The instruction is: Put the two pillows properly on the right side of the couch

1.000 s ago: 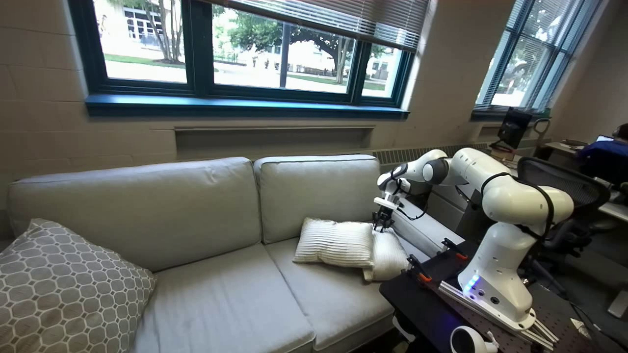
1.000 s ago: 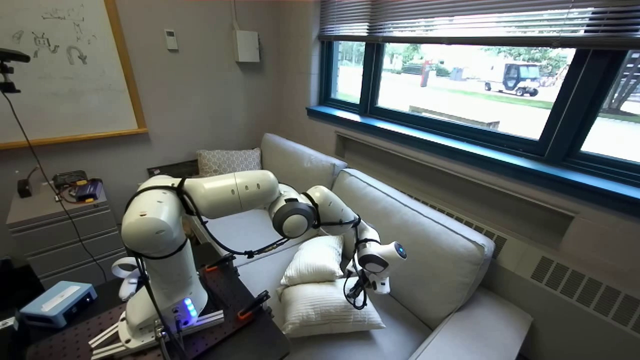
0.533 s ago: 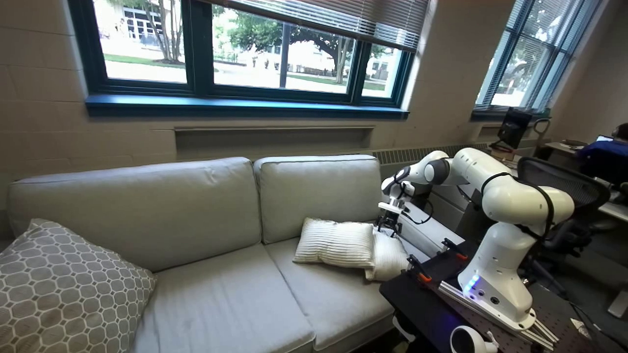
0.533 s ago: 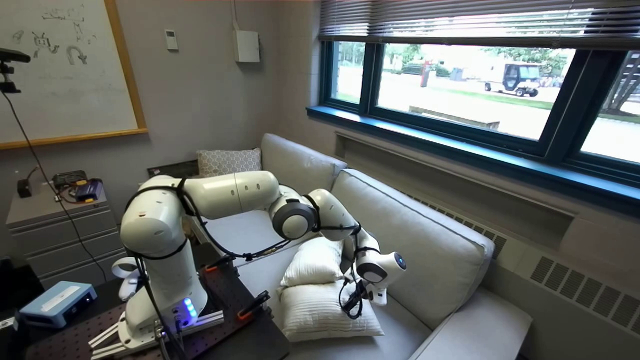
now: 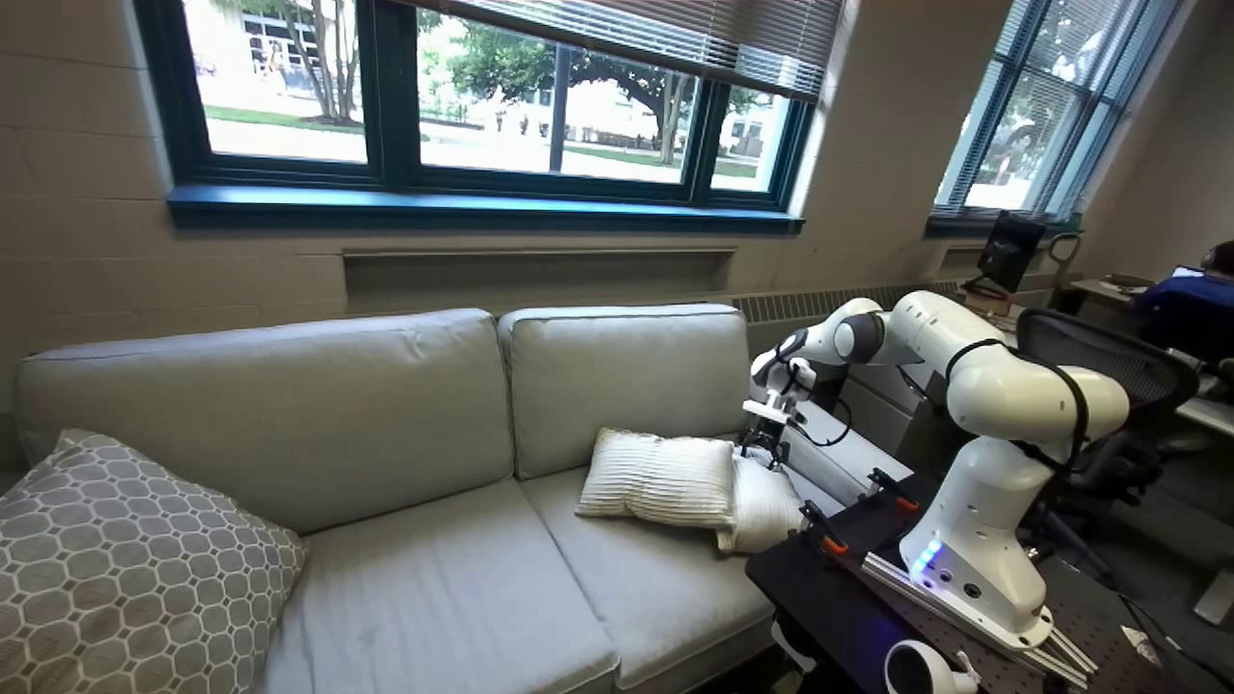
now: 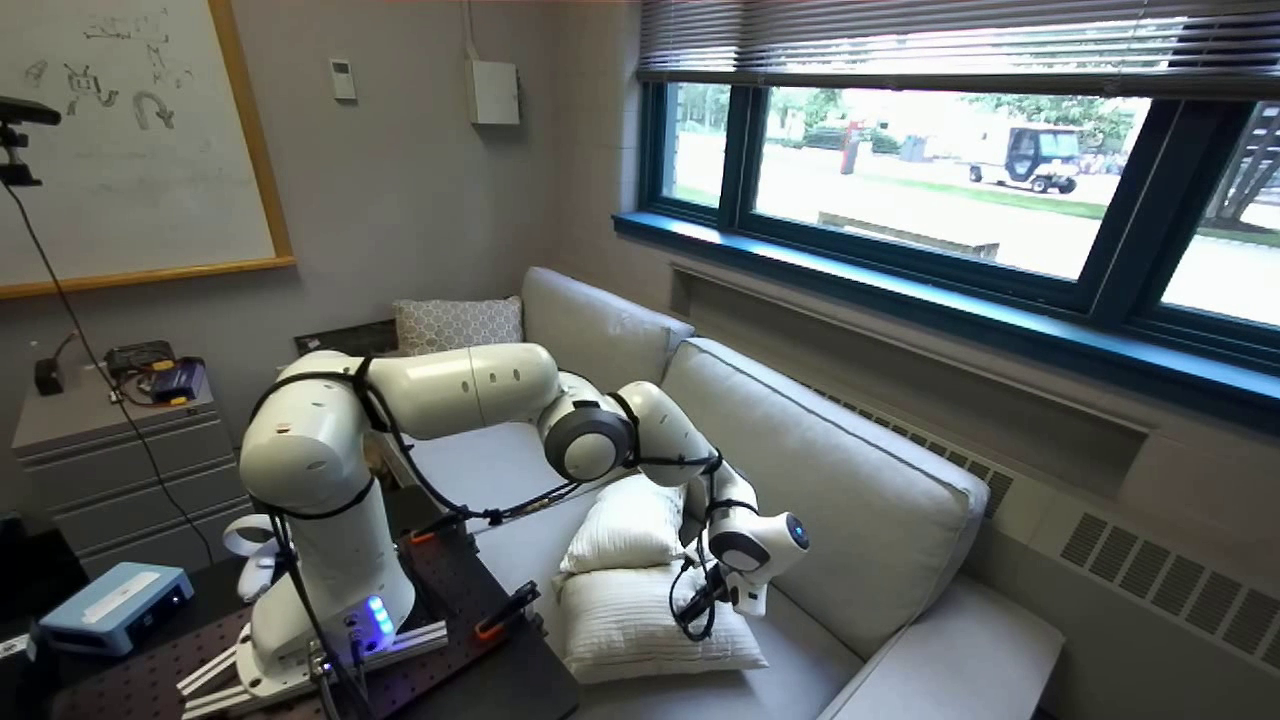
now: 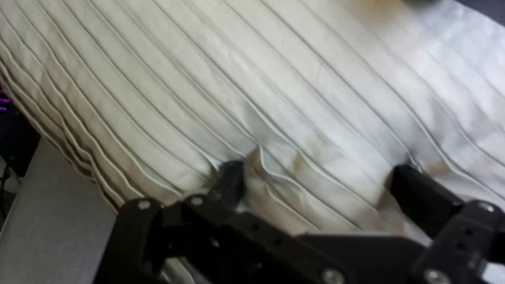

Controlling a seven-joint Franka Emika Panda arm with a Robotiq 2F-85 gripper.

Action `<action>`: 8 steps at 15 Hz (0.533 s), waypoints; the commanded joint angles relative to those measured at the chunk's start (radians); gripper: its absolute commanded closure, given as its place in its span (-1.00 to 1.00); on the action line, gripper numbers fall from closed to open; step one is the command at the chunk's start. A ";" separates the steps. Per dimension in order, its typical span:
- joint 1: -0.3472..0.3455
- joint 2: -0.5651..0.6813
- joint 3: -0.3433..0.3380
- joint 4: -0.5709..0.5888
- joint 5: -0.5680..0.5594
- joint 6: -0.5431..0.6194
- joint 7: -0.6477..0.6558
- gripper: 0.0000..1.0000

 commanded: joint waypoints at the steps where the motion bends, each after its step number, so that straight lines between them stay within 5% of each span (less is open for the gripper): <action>1: -0.052 0.000 0.053 -0.054 0.084 0.074 0.032 -1.00; 8: -0.092 -0.001 -0.001 -0.147 0.197 0.144 0.129 -1.00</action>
